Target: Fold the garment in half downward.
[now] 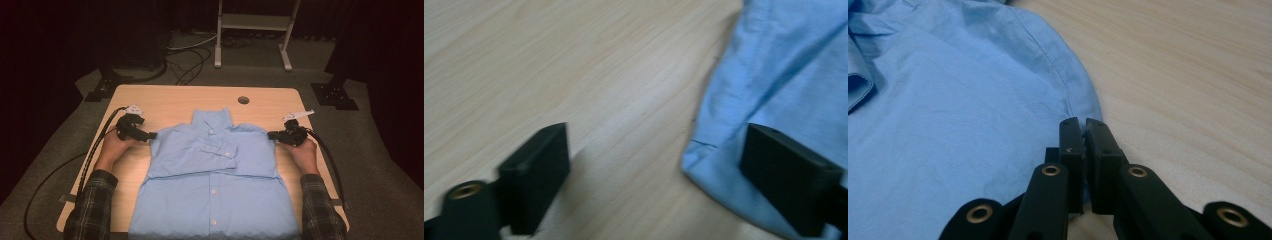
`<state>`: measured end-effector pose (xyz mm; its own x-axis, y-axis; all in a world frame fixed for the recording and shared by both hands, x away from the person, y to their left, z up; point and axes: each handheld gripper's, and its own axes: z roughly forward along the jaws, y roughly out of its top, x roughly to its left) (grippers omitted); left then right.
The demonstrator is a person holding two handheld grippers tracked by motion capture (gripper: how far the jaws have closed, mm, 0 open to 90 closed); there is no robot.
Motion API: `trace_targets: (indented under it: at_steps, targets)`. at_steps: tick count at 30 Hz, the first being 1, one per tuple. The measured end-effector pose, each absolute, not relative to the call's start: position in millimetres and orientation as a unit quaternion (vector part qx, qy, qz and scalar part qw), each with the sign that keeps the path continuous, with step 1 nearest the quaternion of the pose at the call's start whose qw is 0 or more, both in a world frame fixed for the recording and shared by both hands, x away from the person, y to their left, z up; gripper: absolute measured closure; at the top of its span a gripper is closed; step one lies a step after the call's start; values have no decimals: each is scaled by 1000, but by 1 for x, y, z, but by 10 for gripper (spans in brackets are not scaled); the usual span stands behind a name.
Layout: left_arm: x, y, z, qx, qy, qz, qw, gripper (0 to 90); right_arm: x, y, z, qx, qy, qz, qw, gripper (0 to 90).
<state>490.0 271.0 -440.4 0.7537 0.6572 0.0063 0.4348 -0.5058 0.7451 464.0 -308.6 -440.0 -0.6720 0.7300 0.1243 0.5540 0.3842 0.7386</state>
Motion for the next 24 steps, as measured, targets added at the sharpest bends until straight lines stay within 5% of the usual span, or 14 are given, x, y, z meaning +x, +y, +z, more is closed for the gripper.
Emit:
trace_targets:
  at_steps: [2,6,9,20,24]
  targets:
    - [486,272,-440,856,307,144,390,254,464,-309,-440,390,824,395,111,865]
    - [484,272,-439,857,302,135,395,344,465,-309,-440,391,824,395,108,865]
    - [481,269,-436,864,288,127,392,526,464,-308,-440,392,824,394,110,865]
    - [472,269,-439,859,279,109,416,833,462,-306,-439,399,822,391,115,867]
    - [471,267,-437,859,290,110,408,878,460,-306,-439,403,821,387,116,873]
